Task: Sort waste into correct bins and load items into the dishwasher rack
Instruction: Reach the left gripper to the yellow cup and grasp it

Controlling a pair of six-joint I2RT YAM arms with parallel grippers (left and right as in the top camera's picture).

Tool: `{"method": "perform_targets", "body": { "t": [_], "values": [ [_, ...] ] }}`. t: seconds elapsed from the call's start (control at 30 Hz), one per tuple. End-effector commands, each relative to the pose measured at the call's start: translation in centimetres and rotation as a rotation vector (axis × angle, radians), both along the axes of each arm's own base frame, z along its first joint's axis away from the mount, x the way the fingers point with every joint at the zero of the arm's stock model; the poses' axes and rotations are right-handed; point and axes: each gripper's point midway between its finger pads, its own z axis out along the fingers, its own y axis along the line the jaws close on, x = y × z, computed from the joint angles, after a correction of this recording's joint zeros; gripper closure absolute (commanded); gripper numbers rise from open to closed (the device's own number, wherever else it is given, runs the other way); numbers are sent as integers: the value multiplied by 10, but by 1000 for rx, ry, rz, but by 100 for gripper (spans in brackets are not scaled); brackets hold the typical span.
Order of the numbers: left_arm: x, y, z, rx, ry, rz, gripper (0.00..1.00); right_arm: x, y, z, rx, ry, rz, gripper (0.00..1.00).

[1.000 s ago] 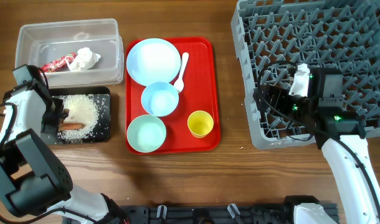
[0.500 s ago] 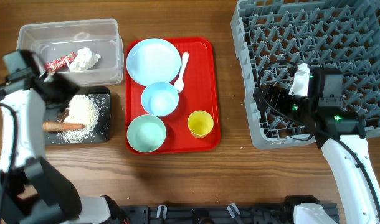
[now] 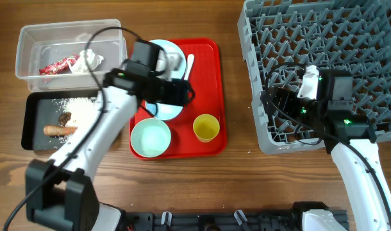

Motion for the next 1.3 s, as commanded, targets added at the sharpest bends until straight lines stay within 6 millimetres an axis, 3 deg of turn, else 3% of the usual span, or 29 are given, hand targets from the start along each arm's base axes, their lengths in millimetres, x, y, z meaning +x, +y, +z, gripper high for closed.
{"method": "perform_targets", "body": {
  "t": [0.0,0.1,0.27,0.57,0.73,1.0,1.2,1.27],
  "values": [
    [-7,-15,-22,120,-8,-55,24,4,-1,4,-10,-10,-10,0],
    [-17,-24,-33,163,8,-90,25,4,-1,4,-10,-10,-10,0],
    [-28,-36,-36,173,14,-142,30,3,-1,3,-10,-5,-10,0],
    [-42,-26,-51,236,80,-170,38,1,-1,2,-10,6,-10,0],
    [-50,-32,-63,236,127,-193,39,1,-1,2,-10,6,-10,0],
    [-58,-40,-71,227,179,-167,66,0,-1,1,-10,11,-10,0],
    [-59,-39,-72,228,191,-152,72,0,-1,1,-10,11,-10,0],
    [-59,-39,-72,228,191,-152,82,0,-1,1,-10,11,-11,0]
  ]
}}
